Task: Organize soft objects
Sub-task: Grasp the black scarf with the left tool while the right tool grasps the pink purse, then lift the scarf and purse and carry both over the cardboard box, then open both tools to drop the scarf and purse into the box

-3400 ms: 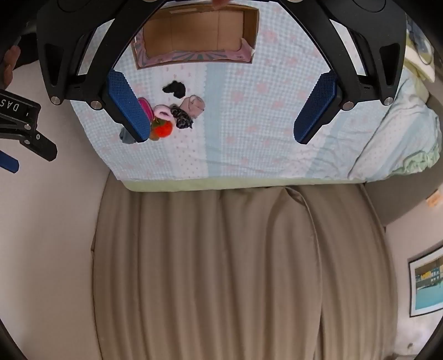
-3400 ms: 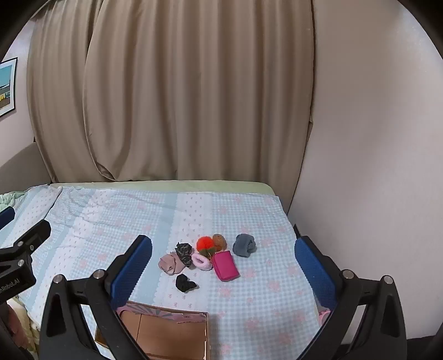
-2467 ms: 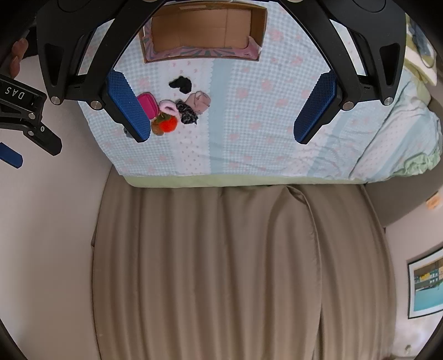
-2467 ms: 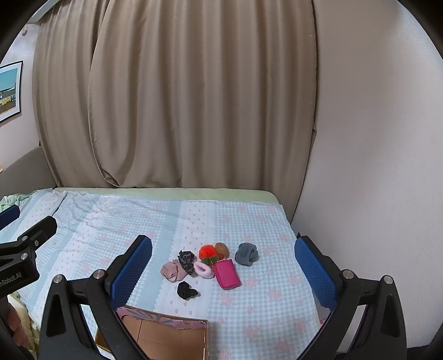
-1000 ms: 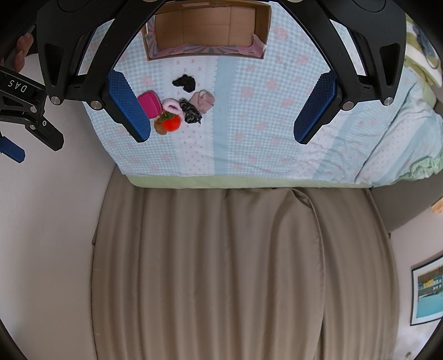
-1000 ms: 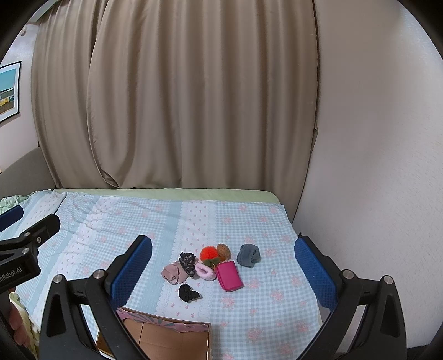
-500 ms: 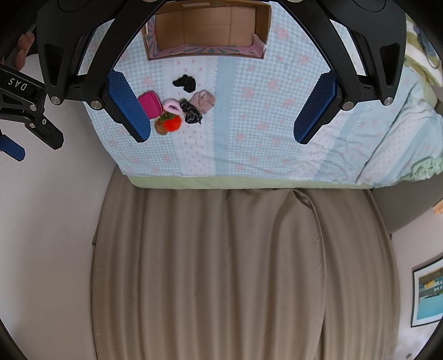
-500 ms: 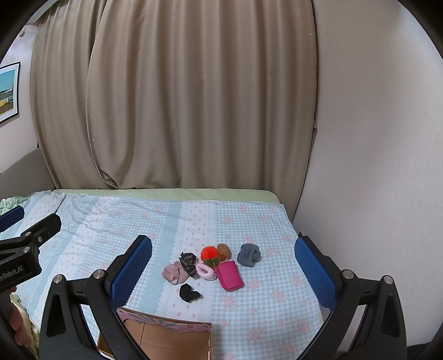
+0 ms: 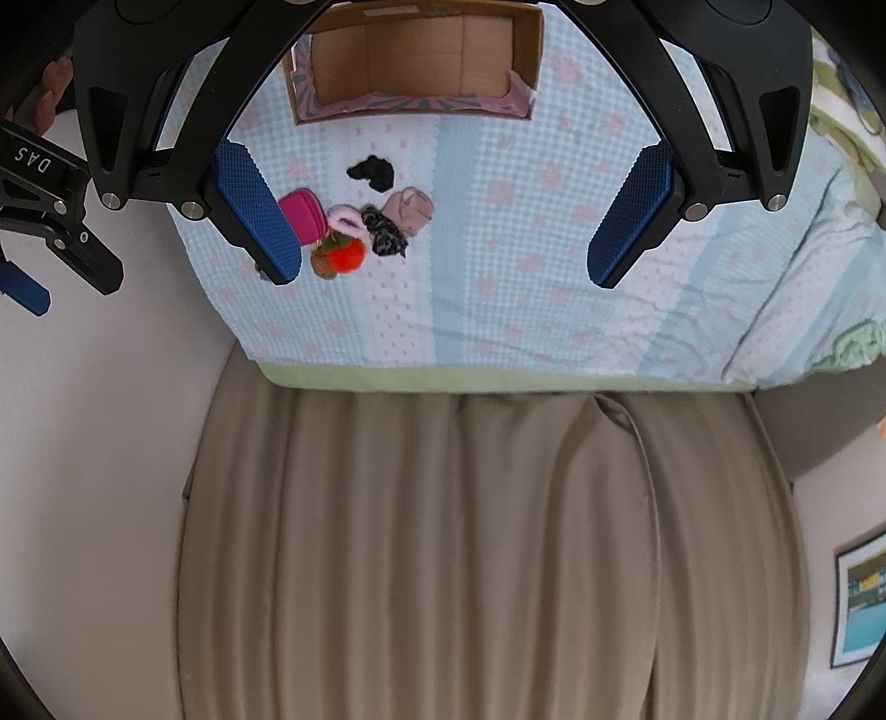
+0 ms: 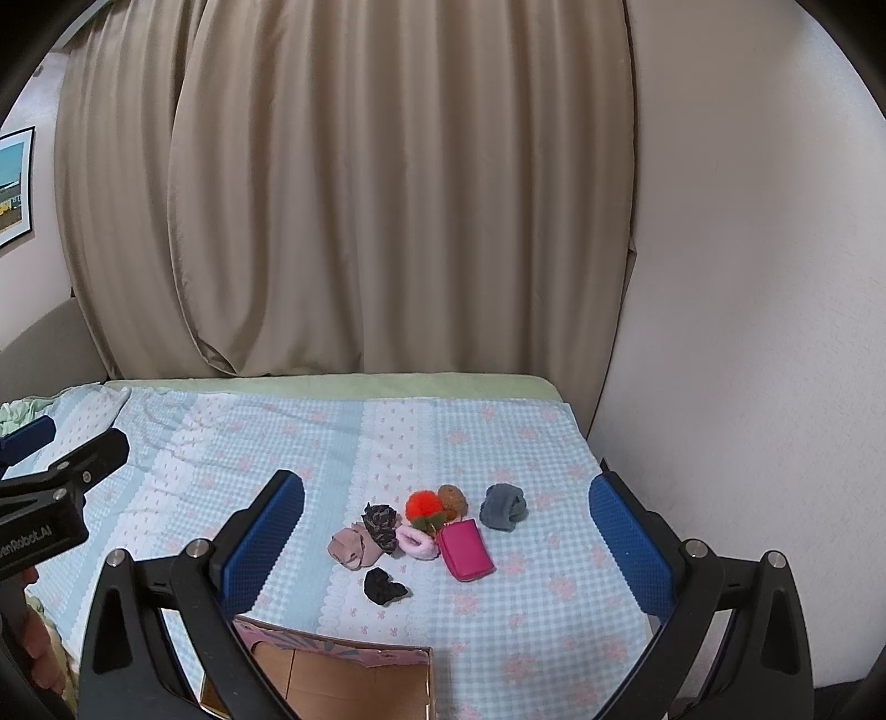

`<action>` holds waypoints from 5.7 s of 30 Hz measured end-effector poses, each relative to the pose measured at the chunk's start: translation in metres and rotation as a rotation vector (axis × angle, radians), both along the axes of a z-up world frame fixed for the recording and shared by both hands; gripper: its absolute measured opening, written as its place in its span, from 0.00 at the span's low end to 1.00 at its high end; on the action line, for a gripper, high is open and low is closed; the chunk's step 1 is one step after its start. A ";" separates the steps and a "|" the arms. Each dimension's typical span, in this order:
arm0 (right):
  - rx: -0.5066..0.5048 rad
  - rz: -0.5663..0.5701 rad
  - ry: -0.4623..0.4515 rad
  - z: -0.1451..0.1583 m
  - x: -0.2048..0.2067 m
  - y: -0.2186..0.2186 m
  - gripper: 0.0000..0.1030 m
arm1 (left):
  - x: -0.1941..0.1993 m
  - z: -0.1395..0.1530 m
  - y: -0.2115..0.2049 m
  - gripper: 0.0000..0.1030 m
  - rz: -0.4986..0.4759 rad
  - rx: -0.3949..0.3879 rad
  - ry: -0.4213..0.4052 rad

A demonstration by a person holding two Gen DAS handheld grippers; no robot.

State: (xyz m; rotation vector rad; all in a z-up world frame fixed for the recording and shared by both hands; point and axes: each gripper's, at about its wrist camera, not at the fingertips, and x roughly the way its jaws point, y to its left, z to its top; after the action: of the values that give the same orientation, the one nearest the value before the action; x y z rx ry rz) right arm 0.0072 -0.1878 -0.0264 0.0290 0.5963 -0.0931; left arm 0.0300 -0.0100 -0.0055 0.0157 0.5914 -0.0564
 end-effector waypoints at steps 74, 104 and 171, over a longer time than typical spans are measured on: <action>0.064 0.287 0.422 -0.339 0.234 -0.070 0.42 | 0.312 -0.332 -0.074 0.28 0.028 -0.297 0.646; 0.086 0.260 0.273 -0.140 0.077 0.013 0.40 | 0.091 -0.151 0.020 0.28 -0.016 -0.277 0.423; 0.275 0.115 0.866 -0.370 0.061 0.079 1.00 | 0.018 -0.374 0.034 1.00 -0.148 0.060 0.855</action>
State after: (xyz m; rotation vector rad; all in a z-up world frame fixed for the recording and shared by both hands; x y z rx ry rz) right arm 0.0683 -0.1093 -0.3963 0.2291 1.4718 0.0983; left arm 0.0484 0.0243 -0.3797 0.0968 1.4469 -0.1939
